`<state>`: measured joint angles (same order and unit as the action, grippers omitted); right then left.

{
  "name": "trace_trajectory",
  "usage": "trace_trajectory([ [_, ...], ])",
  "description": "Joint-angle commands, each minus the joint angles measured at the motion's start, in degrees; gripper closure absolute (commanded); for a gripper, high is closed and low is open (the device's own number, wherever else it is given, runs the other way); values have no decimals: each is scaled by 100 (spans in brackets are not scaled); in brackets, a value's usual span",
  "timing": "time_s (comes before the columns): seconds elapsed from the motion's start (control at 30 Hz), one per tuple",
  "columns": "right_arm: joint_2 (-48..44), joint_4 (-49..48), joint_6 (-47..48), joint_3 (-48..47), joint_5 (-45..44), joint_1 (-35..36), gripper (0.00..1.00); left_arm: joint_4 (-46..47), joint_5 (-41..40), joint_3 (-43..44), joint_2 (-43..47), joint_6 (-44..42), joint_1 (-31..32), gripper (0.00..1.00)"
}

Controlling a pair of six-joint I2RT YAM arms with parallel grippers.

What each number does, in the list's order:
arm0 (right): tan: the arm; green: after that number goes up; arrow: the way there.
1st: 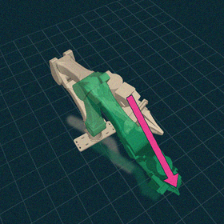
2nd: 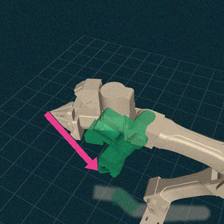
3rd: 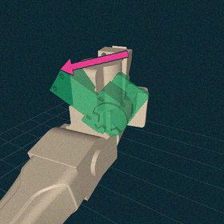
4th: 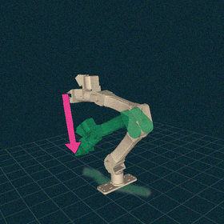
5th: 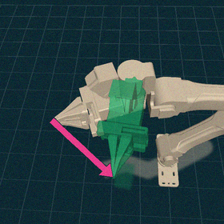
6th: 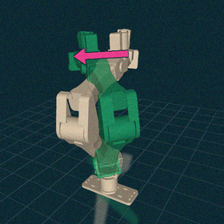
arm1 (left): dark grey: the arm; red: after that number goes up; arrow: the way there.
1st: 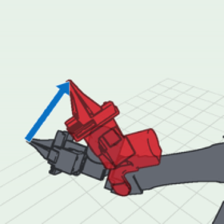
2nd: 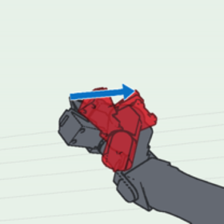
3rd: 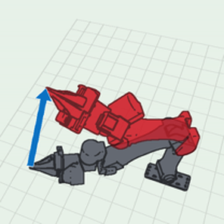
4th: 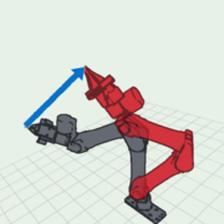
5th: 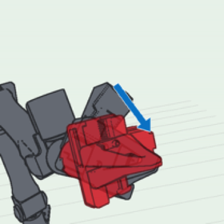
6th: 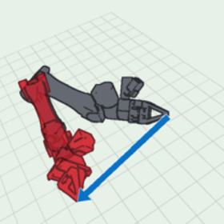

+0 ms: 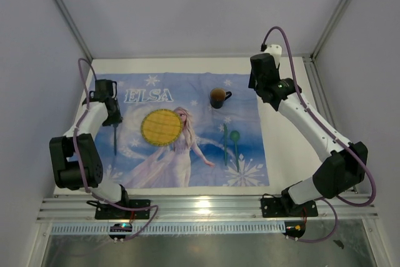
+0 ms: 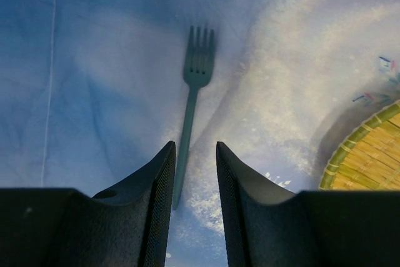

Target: Set the dinner table for one person

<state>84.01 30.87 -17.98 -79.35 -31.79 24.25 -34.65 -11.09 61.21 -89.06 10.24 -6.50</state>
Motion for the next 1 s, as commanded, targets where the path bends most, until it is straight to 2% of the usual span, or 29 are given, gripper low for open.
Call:
trace_trajectory([
  [0.0, -7, -257, -31, -1, -11, -8, 52, -33, -569, -30, -50, 48, -18, 65],
  [0.43, -200, -275, 66, 271, -152, -61, 52, 328, -745, -180, -744, 365, -114, 66],
  [0.77, -253, -283, 57, 289, -117, -114, 52, 354, -1123, -258, -613, 356, -193, 66],
  [0.97, -209, -275, 14, 289, -46, -114, 52, 477, -1088, -426, -586, 365, -352, 66],
])
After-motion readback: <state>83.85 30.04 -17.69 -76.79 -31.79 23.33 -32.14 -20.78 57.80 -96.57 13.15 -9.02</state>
